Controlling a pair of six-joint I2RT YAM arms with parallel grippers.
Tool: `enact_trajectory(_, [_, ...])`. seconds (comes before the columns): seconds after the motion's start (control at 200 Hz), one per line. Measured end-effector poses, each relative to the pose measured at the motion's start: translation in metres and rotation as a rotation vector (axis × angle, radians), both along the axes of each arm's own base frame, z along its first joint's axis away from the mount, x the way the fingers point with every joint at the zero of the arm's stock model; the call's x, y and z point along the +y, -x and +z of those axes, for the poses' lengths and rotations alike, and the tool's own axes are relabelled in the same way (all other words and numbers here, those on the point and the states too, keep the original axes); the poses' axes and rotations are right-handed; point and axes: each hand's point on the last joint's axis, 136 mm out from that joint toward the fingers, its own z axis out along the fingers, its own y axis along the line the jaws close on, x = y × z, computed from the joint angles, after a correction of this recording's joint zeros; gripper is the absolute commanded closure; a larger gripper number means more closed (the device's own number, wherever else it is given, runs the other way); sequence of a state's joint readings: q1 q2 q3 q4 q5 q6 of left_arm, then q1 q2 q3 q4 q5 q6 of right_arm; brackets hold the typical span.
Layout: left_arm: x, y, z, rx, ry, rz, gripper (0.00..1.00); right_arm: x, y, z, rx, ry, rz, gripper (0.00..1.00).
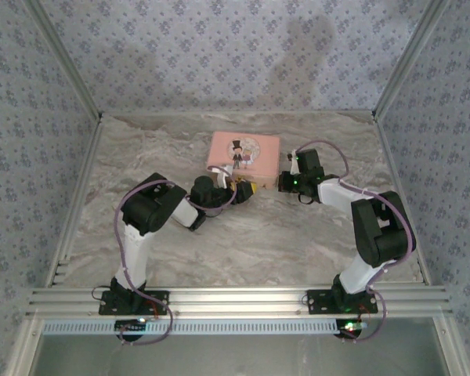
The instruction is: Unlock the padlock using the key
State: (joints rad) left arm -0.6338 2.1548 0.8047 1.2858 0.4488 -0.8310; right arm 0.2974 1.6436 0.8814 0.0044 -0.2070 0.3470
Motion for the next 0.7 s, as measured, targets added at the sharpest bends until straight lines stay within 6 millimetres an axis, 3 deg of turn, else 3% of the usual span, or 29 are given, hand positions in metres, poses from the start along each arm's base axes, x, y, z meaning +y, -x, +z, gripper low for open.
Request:
enact_trajectory(0.185, [0.001, -0.003, 0.001, -0.002, 0.031, 0.021, 0.33, 0.002, 0.001, 0.000, 0.001, -0.003, 0.006, 1.00])
enact_trajectory(0.295, [0.003, 0.001, 0.000, 0.007, 0.036, 0.017, 0.39, 0.004, 0.002, 0.000, 0.003, -0.010, 0.015, 1.00])
enact_trajectory(0.495, [0.006, 0.010, 0.000, 0.001, 0.047, 0.004, 0.32, 0.005, 0.002, 0.000, 0.005, -0.012, 0.019, 1.00])
enact_trajectory(0.7, [0.011, 0.006, 0.002, -0.005, 0.045, 0.041, 0.33, 0.007, 0.003, -0.001, 0.007, -0.012, 0.023, 1.00])
